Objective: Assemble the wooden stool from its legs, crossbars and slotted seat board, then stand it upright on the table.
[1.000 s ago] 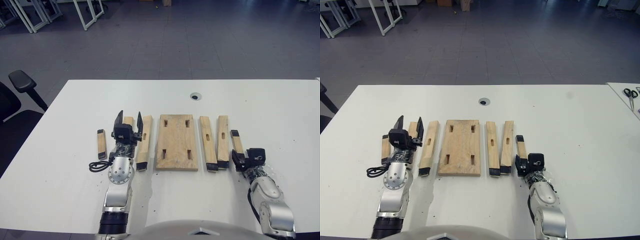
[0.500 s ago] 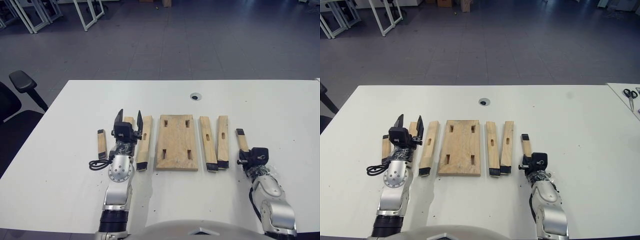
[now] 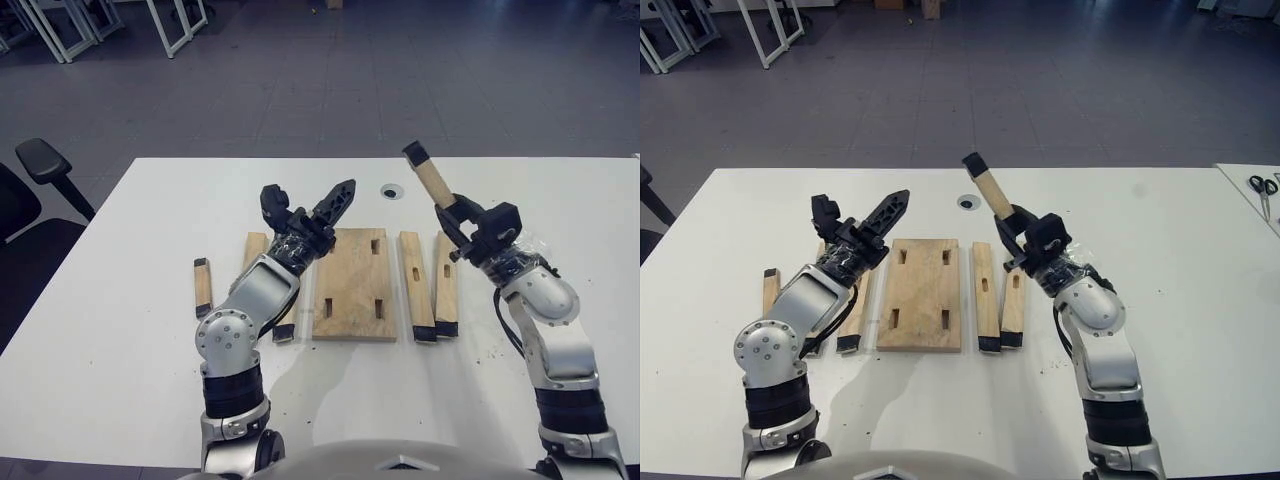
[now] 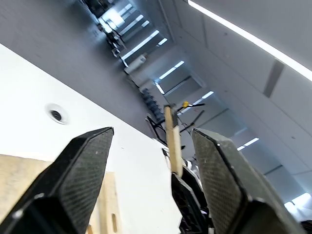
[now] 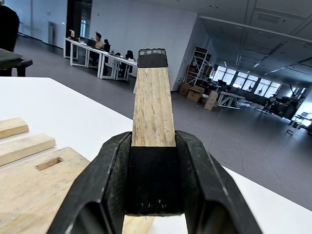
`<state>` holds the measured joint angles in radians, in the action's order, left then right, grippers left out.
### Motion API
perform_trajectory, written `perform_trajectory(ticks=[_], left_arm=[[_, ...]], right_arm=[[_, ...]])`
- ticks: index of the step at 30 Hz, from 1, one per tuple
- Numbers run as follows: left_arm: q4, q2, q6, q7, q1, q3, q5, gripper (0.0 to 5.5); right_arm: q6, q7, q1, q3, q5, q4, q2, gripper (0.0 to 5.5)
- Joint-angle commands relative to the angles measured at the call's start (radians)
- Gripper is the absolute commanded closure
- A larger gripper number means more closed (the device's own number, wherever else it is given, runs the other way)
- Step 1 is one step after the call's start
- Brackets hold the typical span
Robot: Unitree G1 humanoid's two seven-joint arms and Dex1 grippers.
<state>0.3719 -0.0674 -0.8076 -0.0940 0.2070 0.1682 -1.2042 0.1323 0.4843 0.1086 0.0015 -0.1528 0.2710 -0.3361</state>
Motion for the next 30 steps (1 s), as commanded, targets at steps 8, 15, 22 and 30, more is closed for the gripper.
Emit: perform_trajectory(ticks=[8,15,22,30], left_arm=[[0.049,0.01,0.001,0.051,-0.029,-0.095,-0.036,2.51],[0.062,0.031,0.044,0.066,-0.03,-0.107,-0.001,2.51],[0.087,0.091,0.09,0.142,-0.085,-0.16,0.138,3.7],[0.046,0.042,0.13,0.118,-0.079,-0.108,0.089,4.78]], right_arm=[[0.022,0.107,-0.01,0.113,-0.095,0.127,0.002,4.22],[0.046,0.168,-0.049,0.156,-0.12,0.161,-0.032,4.22],[0.06,0.16,-0.066,0.151,-0.122,0.173,-0.046,4.22],[0.032,0.168,-0.076,0.172,-0.088,0.165,-0.068,4.22]])
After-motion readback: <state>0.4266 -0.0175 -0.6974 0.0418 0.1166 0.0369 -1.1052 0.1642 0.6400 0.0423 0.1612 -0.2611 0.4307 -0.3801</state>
